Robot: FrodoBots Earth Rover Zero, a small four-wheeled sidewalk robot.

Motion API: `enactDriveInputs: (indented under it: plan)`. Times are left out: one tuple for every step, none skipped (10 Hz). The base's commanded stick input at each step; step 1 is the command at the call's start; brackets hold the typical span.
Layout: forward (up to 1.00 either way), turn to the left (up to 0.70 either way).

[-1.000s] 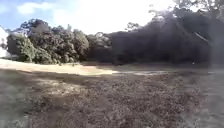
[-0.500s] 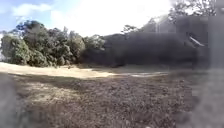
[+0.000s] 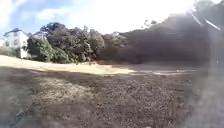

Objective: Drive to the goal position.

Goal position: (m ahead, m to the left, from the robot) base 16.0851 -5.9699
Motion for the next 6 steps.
enactDriveInputs:
  plan:
    - [0.70,0.00]
    - [0.70,0.00]
    - [0.70,0.00]
    - [0.70,0.00]
    - [0.70,0.00]
    - [0.70,0.00]
